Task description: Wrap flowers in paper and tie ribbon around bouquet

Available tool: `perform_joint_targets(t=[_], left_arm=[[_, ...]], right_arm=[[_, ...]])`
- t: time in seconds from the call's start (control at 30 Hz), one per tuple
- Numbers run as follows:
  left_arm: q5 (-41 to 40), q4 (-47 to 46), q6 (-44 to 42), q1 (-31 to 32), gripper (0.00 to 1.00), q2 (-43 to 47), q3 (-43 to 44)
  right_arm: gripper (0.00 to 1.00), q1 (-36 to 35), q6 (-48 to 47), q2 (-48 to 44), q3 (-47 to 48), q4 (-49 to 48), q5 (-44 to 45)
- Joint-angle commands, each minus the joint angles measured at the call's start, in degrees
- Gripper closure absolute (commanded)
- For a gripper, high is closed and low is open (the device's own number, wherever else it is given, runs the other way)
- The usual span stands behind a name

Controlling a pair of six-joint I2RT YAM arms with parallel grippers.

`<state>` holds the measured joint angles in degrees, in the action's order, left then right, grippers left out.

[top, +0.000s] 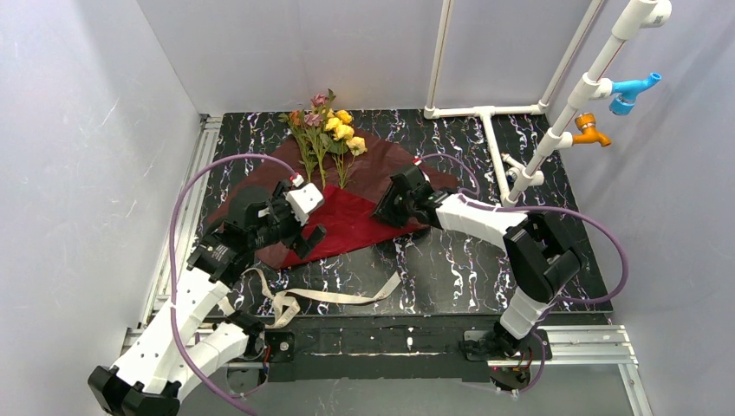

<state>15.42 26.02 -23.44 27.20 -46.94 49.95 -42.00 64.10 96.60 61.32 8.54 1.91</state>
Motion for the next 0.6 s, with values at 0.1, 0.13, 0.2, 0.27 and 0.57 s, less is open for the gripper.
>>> perform_joint_targets(t=[0.1,0.13,0.2,0.27,0.57], left_arm=[[6.0,-5.9,13.8,0.2,0.18,-2.2,-5.6],[5.0,-8.1,15.9,0.2,0.23,-4.5,-6.1],[1.3,-10.9,20.0,0.2,0.29,-9.4,-6.3],[-2.8,-14.2,25.6,0.3,0.3,-13.8,-6.6],[-9.0,-23.0,34.0,0.3,0.32,-26.9,-6.3]], right_arm=[[0.55,0.9,-3.5,2.4,4.2,-0.1,-0.4],[0.55,1.0,-3.7,2.6,4.2,0.0,-0.3],[0.55,1.1,-4.4,2.9,4.2,0.2,-0.4],[0.55,1.1,-5.2,3.0,4.1,0.7,-0.2],[0.38,2.9,-10.0,0.6,2.2,3.8,1.5]])
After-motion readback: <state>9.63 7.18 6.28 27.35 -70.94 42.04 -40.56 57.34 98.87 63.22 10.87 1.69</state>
